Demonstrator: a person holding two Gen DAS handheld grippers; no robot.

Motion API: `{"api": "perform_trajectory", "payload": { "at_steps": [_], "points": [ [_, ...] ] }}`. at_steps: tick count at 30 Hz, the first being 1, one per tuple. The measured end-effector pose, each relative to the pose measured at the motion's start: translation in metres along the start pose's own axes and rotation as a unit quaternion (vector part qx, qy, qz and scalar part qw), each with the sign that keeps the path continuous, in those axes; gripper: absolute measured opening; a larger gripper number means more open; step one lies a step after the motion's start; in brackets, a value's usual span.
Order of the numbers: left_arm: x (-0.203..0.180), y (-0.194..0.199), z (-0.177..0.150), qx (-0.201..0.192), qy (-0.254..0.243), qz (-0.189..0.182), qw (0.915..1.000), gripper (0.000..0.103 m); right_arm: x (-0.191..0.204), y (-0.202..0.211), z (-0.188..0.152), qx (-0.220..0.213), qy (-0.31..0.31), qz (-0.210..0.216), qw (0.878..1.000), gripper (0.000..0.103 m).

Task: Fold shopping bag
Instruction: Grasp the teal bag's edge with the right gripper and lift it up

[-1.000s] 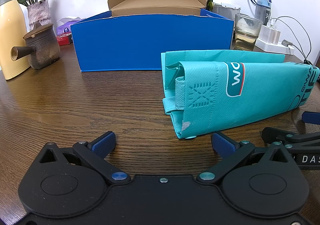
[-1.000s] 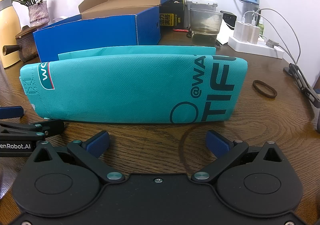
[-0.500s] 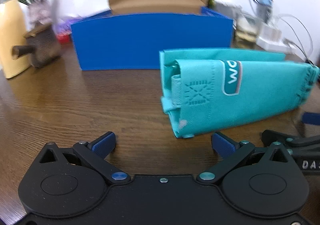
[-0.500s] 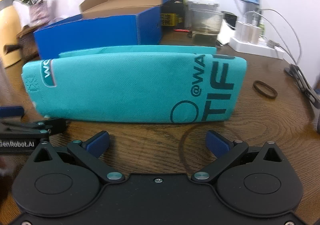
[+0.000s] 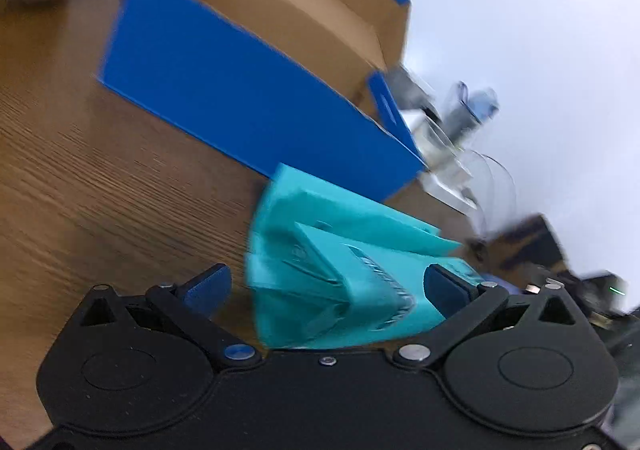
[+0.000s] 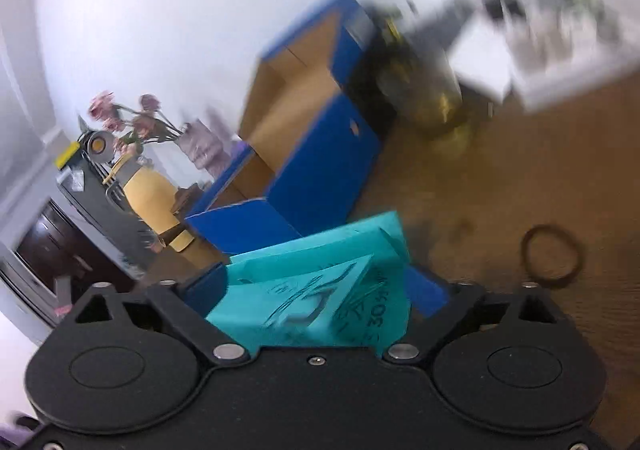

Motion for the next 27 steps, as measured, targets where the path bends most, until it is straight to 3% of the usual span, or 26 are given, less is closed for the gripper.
{"api": "perform_trajectory", "payload": {
  "at_steps": [2,3,5,6,8,10,13,16,17,19,20,21,22,23,24,25,27],
  "points": [
    [-0.003,-0.006,-0.003,0.005,-0.014,-0.012,0.9998,0.102,-0.010,-0.021,-0.004,0.034,-0.028,0.033,0.998,0.081],
    [-0.005,-0.005,-0.006,-0.003,-0.030,-0.009,0.9995,0.101,-0.010,-0.026,-0.011,0.040,-0.045,0.055,0.997,0.067],
    [-0.008,0.002,-0.015,-0.030,-0.063,0.008,0.9975,0.101,-0.001,-0.024,-0.024,0.036,-0.033,0.075,0.996,0.036],
    [-0.008,0.007,-0.019,-0.049,-0.079,0.021,0.9955,0.101,0.005,-0.020,-0.030,0.031,-0.019,0.081,0.996,0.013],
    [-0.007,0.018,-0.029,-0.068,-0.101,0.030,0.9921,0.099,0.022,-0.011,-0.042,0.016,0.023,0.089,0.996,0.010],
    [-0.006,0.033,-0.043,-0.093,-0.118,0.029,0.9882,0.097,0.060,0.009,-0.060,-0.029,0.152,0.086,0.984,0.008],
    [-0.010,0.055,-0.071,-0.153,-0.158,0.035,0.9749,0.097,0.126,0.029,-0.100,-0.039,0.350,0.049,0.935,0.008],
    [-0.007,0.079,-0.094,-0.199,-0.187,0.012,0.9620,0.097,0.170,0.031,-0.146,-0.003,0.509,-0.020,0.860,0.008],
    [-0.004,0.086,-0.101,-0.213,-0.189,0.010,0.9587,0.097,0.180,0.031,-0.160,0.004,0.549,-0.041,0.835,0.008],
    [-0.001,0.090,-0.116,-0.231,-0.203,0.022,0.9514,0.097,0.192,0.029,-0.184,0.007,0.601,-0.073,0.796,0.008],
    [0.000,0.093,-0.121,-0.242,-0.215,0.022,0.9459,0.097,0.196,0.029,-0.192,0.006,0.610,-0.080,0.789,0.010],
    [0.001,0.097,-0.127,-0.255,-0.227,0.017,0.9398,0.097,0.195,0.032,-0.193,0.002,0.595,-0.073,0.801,0.022],
    [0.004,0.101,-0.134,-0.267,-0.234,0.007,0.9347,0.090,0.194,0.034,-0.193,0.004,0.578,-0.064,0.813,0.039],
    [0.004,0.098,-0.136,-0.269,-0.240,0.004,0.9327,0.081,0.190,0.035,-0.190,0.013,0.560,-0.053,0.826,0.047],
    [0.006,0.097,-0.138,-0.267,-0.250,0.013,0.9307,0.061,0.187,0.034,-0.188,0.022,0.547,-0.047,0.835,0.055],
    [0.010,0.094,-0.138,-0.258,-0.257,0.026,0.9312,0.049,0.184,0.031,-0.186,0.030,0.541,-0.047,0.839,0.057],
    [0.019,0.095,-0.136,-0.232,-0.263,0.022,0.9362,0.038,0.178,0.033,-0.178,0.033,0.526,-0.046,0.849,0.064]
  ]
}}
Point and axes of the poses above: each gripper's, at about its wrist camera, not at the fingertips, and y roughly against the way its jaws point, x to its left, z to its top, the point moved 2 cm from there along -y, roughly the way its jaws point, and after that the axes turned 13 degrees about y, right-handed, at the moved point
